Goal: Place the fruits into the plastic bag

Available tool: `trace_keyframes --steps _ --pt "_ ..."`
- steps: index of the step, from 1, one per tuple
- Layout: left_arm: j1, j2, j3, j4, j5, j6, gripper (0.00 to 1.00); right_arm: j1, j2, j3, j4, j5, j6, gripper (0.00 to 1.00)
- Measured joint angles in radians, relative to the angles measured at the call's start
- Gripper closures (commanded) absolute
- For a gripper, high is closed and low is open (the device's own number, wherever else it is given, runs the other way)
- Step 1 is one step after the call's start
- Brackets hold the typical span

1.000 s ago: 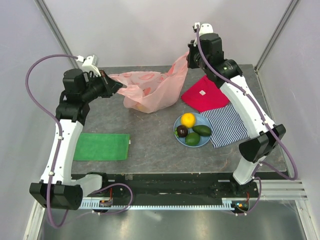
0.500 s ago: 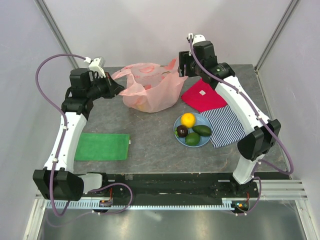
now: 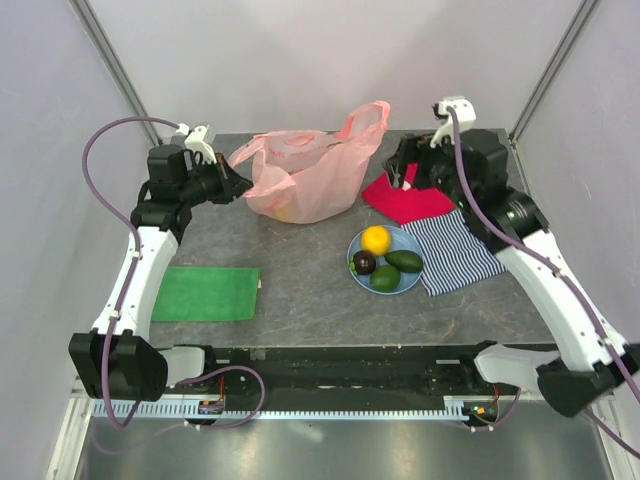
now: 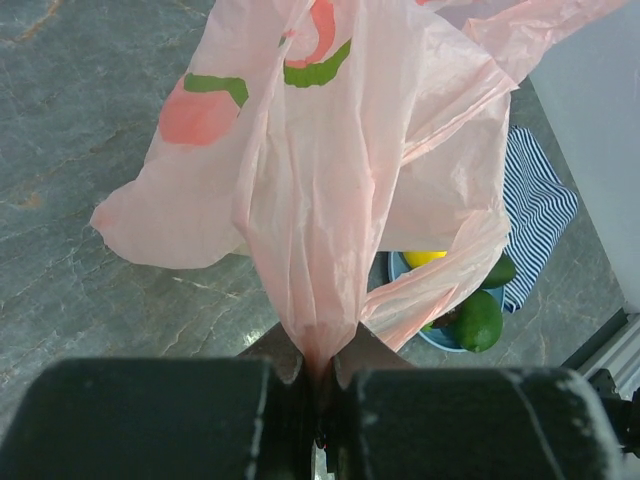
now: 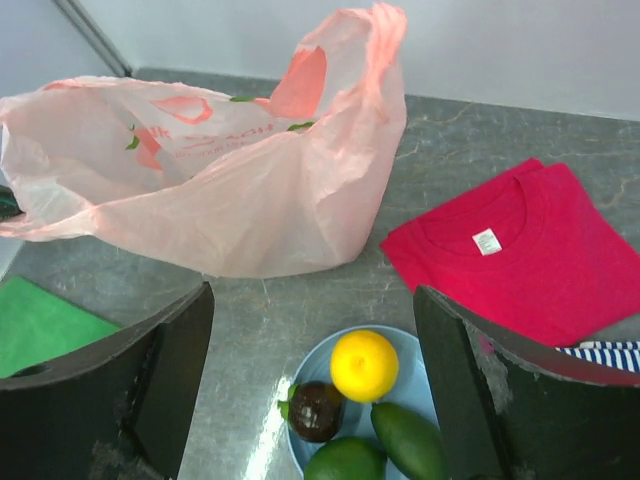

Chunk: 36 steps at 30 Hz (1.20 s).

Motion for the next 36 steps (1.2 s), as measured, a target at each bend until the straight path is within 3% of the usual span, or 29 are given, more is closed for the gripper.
trace_keyframes --steps 5,13,28,36 --pt "0.0 -0.007 0.0 0.003 0.0 0.0 0.98 0.0 -0.092 -0.231 0.035 0.061 0.053 0.11" --pt "0.0 -0.013 0.0 0.002 -0.003 0.0 0.99 -0.001 0.089 -0.426 0.048 0.051 0.134 0.06" --pt "0.0 -0.02 -0.002 0.002 -0.002 0.0 0.98 0.07 0.337 -0.443 0.174 0.089 0.195 0.06" --pt "0.0 -0.02 -0.002 0.002 -0.002 0.0 0.98 0.078 0.427 -0.443 0.182 0.149 0.206 0.15"
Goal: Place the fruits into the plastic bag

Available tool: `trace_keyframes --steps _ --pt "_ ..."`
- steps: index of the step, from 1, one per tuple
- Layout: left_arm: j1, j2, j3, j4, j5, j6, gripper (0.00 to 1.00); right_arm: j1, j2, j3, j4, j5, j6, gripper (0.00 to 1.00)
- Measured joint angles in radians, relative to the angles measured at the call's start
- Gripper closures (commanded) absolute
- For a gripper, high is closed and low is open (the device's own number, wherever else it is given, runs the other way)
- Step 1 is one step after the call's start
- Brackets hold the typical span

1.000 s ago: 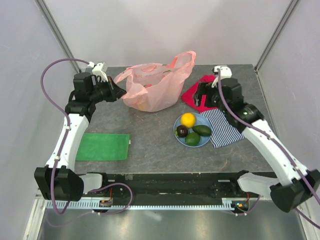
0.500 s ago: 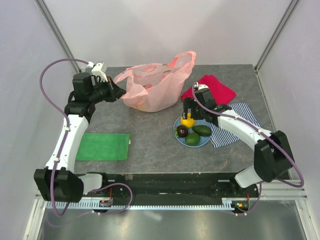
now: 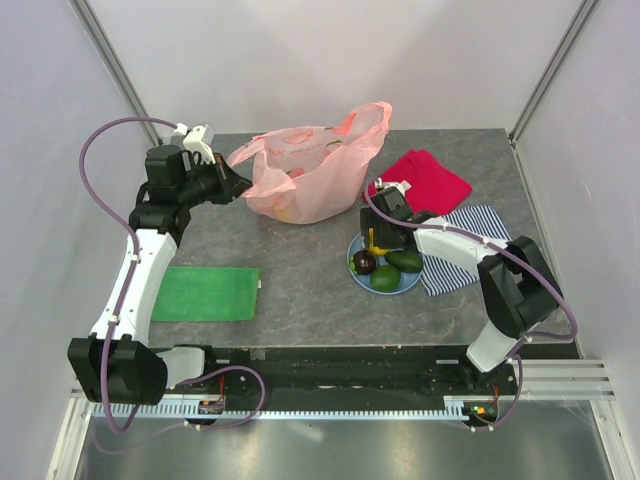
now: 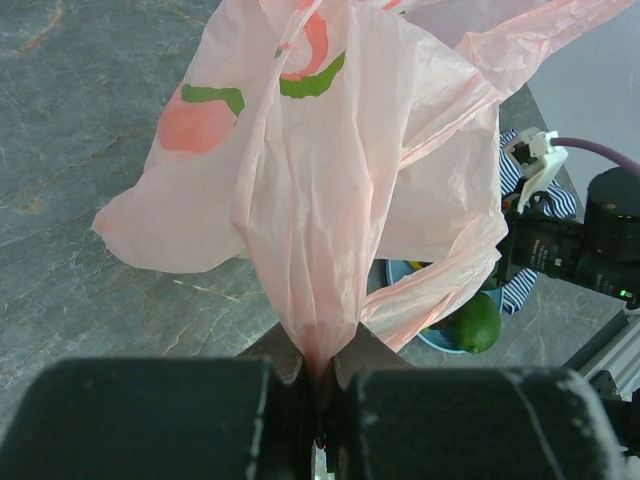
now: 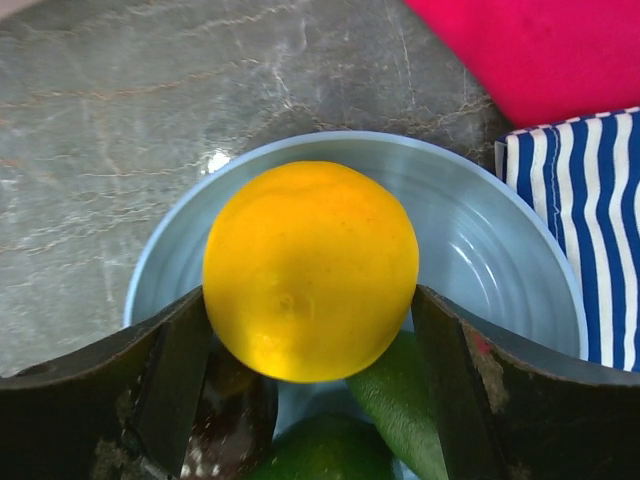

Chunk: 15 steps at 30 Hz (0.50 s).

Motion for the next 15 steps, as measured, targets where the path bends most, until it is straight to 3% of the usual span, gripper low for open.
trace_keyframes --steps 6,10,15 --pt "0.0 0.0 0.0 0.0 0.0 0.0 0.98 0.002 0.032 0.006 0.008 0.019 0.003 0.17" --pt "0.0 0.0 0.0 0.0 0.0 0.0 0.98 0.002 0.043 0.015 0.015 0.028 0.003 0.36" --pt "0.0 0.0 0.0 0.0 0.0 0.0 0.98 0.006 0.045 0.016 0.017 0.037 0.003 0.48"
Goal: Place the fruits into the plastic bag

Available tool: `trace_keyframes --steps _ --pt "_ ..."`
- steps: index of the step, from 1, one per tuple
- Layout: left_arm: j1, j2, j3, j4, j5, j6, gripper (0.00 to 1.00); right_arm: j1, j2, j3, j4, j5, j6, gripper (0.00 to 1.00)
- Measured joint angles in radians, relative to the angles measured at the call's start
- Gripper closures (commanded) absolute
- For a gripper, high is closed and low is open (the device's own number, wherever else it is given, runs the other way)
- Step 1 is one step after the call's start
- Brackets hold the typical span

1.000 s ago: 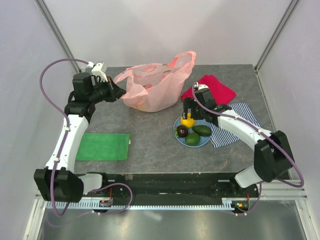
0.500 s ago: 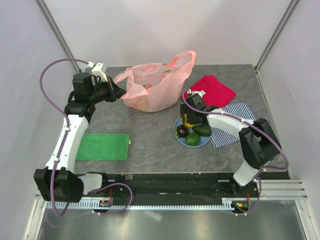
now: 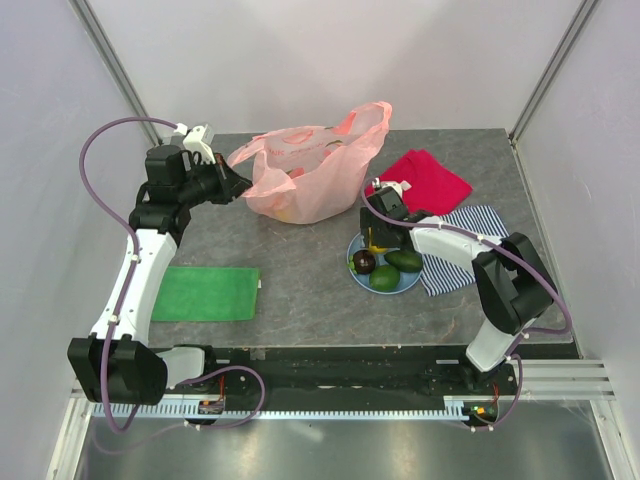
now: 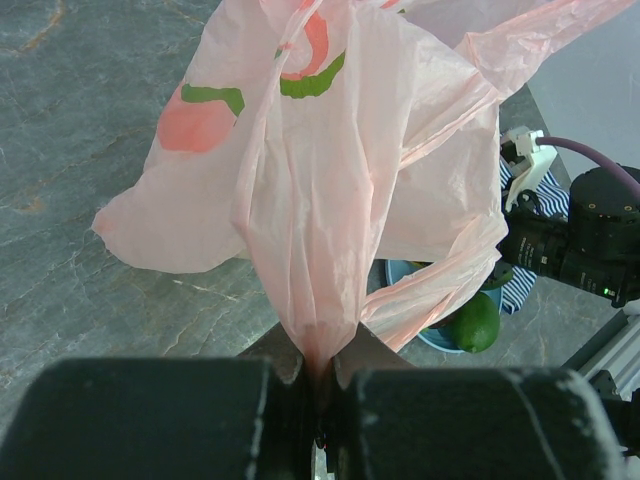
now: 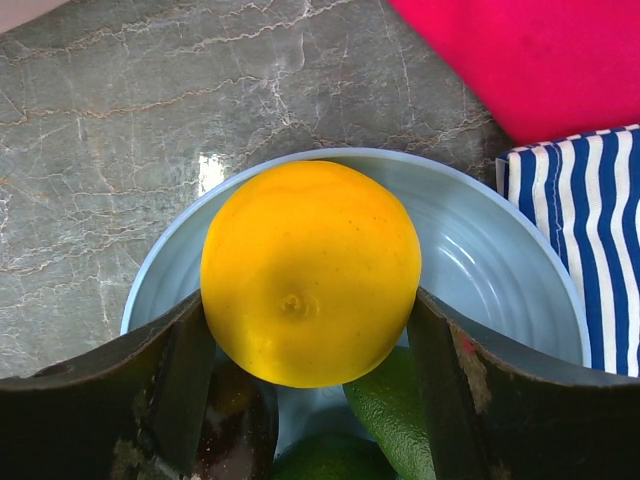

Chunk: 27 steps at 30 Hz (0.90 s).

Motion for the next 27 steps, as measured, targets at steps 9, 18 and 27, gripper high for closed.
trace_keyframes --steps 9,18,27 --pt "0.0 0.0 0.0 0.0 0.002 0.0 0.99 0.003 -0.014 -0.001 -0.002 0.023 -0.013 0.54" --pt "0.0 0.0 0.0 0.0 0.021 0.0 0.98 0.061 -0.452 -0.132 0.15 0.093 -0.114 0.53" --pt "0.0 0.0 0.0 0.0 0.026 0.0 0.98 0.079 -0.454 -0.026 0.363 -0.058 -0.182 0.54"
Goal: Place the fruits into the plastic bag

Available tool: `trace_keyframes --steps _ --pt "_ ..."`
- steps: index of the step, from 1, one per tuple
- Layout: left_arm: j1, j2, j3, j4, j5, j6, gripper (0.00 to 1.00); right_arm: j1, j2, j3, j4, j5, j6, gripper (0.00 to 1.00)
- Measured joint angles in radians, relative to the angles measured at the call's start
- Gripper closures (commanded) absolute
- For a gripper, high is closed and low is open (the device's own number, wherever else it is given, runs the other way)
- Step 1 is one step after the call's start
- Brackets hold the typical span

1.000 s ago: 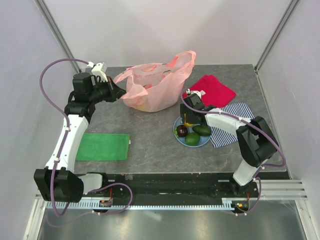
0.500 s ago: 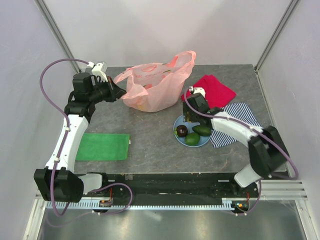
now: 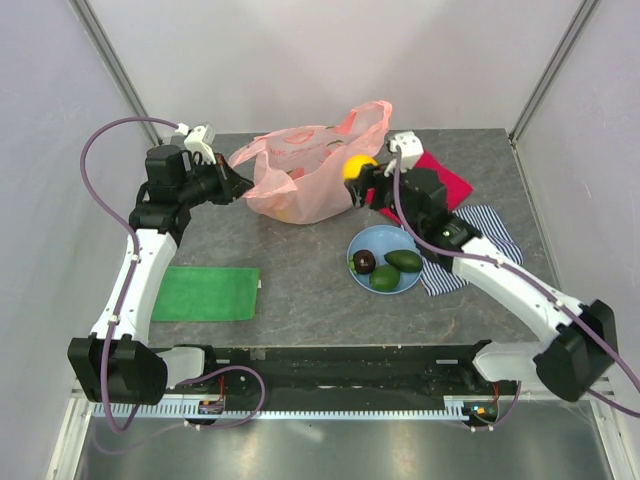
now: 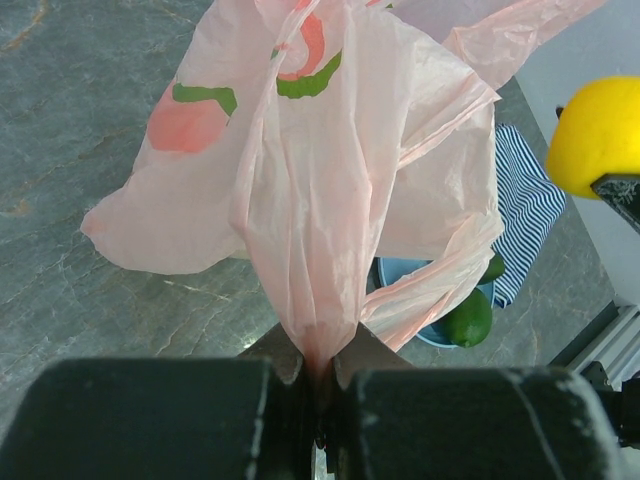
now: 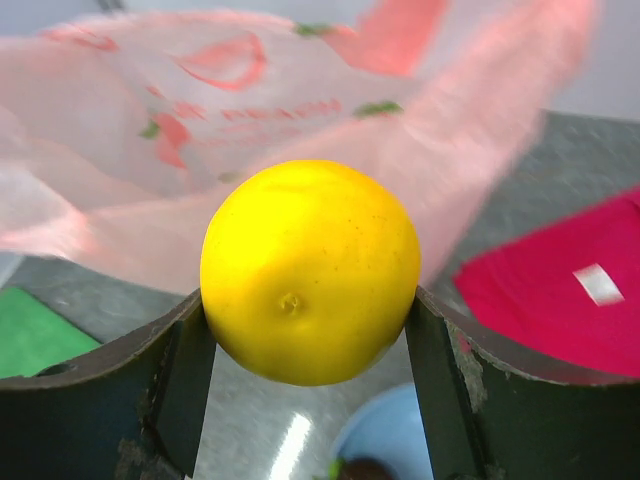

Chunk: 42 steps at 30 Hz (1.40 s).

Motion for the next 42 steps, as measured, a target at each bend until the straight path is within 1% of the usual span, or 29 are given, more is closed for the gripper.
trace_keyframes --steps 7,12,14,19,22,23,24,26,31,35,41,42 --pt "0.0 0.0 0.0 0.0 0.0 0.0 0.98 0.019 0.257 0.291 0.056 -0.131 -0.001 0.54" --pt "0.0 0.0 0.0 0.0 0.001 0.0 0.98 0.024 0.397 0.439 0.054 -0.181 0.003 0.54" --pt "0.0 0.001 0.0 0.0 0.003 0.0 0.98 0.027 0.468 0.521 0.016 -0.195 0.002 0.54" --pt "0.0 0.004 0.0 0.0 0.011 0.0 0.98 0.027 0.609 0.652 -0.096 -0.206 0.003 0.54" --pt "0.0 0.006 0.0 0.0 0.018 0.0 0.98 0.027 0.687 0.704 -0.201 -0.197 0.006 0.54" --pt "0.0 0.006 0.0 0.0 0.018 0.0 0.99 0.027 0.716 0.726 -0.237 -0.189 0.006 0.52" --pt "0.0 0.008 0.0 0.0 0.019 0.0 0.98 0.027 0.789 0.787 -0.323 -0.171 0.006 0.52" --pt "0.0 0.01 0.0 0.0 0.02 0.0 0.98 0.027 0.809 0.8 -0.347 -0.167 0.006 0.5" --pt "0.0 0.01 0.0 0.0 0.022 0.0 0.98 0.027 0.906 0.898 -0.46 -0.145 0.007 0.47" --pt "0.0 0.01 0.0 0.0 0.022 0.0 0.98 0.027 0.945 0.923 -0.515 -0.129 0.01 0.44" --pt "0.0 0.013 0.0 0.0 0.022 0.0 0.98 0.027 0.957 0.924 -0.574 -0.117 0.016 0.28" --pt "0.0 0.013 0.0 0.0 0.022 0.0 0.98 0.027 0.957 0.925 -0.577 -0.116 0.016 0.22"
